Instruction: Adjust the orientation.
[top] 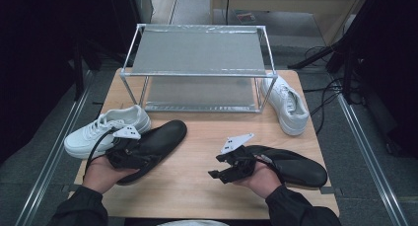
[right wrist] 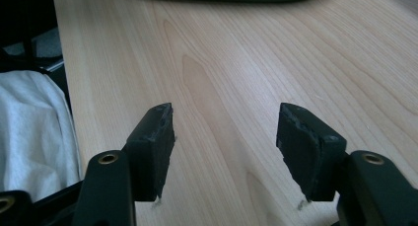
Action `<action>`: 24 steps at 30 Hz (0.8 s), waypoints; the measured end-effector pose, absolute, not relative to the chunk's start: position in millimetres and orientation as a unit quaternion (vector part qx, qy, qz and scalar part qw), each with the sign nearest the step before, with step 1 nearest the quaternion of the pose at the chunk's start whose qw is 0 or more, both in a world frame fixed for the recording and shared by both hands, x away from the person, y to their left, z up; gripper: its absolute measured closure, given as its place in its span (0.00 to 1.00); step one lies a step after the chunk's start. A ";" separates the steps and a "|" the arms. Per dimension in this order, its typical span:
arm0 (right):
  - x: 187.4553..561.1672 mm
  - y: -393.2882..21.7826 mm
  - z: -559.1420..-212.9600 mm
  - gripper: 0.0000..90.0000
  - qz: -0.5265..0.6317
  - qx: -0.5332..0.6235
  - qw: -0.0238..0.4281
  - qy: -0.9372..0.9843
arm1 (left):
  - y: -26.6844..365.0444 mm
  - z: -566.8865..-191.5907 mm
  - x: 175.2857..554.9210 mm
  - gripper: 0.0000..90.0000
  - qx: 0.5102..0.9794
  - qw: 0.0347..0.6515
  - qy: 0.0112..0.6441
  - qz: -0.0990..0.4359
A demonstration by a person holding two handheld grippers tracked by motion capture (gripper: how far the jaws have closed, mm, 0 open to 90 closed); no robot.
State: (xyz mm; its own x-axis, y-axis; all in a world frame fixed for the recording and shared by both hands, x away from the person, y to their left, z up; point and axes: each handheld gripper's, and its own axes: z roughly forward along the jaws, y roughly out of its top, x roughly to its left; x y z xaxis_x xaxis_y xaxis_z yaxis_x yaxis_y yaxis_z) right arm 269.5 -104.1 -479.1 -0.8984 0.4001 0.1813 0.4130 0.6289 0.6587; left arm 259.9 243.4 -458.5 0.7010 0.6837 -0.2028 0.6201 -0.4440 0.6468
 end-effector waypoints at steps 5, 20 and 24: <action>269.3 -102.4 -481.1 0.45 -0.360 -0.220 0.008 -0.907 | 248.8 -461.7 267.5 0.46 0.847 0.356 0.392 0.047; 269.0 -99.8 -481.9 0.46 -0.361 -0.216 0.012 -0.907 | 251.9 -488.1 295.9 0.48 0.851 0.333 0.406 0.027; 269.4 -99.8 -481.7 0.45 -0.367 -0.215 0.015 -0.905 | 251.2 -491.9 298.0 0.50 0.856 0.329 0.398 0.023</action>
State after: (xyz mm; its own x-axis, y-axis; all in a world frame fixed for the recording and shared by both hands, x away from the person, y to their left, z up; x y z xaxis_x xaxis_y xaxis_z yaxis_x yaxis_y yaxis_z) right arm 269.4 -99.8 -481.7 -0.9073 0.3782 0.1838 0.3995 0.6388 0.6575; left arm 298.0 251.2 -491.9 0.6816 0.6971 -0.2223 0.6668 -0.4668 0.5809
